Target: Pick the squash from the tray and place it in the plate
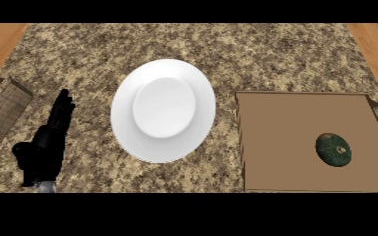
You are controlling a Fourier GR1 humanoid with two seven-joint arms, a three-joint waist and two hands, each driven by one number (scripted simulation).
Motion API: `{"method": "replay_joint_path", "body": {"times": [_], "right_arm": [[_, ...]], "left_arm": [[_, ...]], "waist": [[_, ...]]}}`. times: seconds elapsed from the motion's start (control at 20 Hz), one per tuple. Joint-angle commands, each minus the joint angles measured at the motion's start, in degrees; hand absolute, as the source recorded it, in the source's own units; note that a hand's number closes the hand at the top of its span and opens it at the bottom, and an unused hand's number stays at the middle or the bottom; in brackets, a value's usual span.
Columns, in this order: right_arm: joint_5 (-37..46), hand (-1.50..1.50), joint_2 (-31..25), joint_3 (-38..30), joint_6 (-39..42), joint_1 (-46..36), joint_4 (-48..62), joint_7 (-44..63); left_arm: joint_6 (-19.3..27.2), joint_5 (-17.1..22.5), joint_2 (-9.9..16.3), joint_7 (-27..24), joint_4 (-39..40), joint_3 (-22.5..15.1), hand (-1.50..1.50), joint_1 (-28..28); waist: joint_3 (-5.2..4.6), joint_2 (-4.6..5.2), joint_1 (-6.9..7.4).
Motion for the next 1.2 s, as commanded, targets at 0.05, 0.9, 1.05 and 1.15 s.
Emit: {"method": "replay_joint_path", "body": {"times": [0.05, 0.9, 1.05, 1.15], "right_arm": [[-4.95, -1.50, 8.04, -5.35, -7.52, 2.57, -3.73, -0.72], [2.64, -1.50, 32.86, 0.74, -44.40, 39.17, -29.38, -24.58], [9.40, -1.50, 31.95, 6.04, -39.37, 47.87, -32.04, -17.81], [10.02, -1.50, 27.89, 5.51, -37.10, 51.41, -27.31, -14.42]], "left_arm": [[-1.49, -1.37, 3.48, -1.22, 0.64, 1.98, 0.00, 1.35], [-8.16, -3.42, 7.82, -9.13, 6.57, 3.72, 0.00, 2.12], [-6.62, -4.66, 5.64, -11.35, 10.31, 3.68, 0.00, 1.41], [-8.72, -3.31, 7.44, -12.34, 7.27, 4.28, 0.00, 4.70]], "waist": [[0.32, -1.85, -2.11], [0.25, -1.81, -2.73], [0.10, -1.66, -2.74], [0.14, -1.67, -1.80]]}}
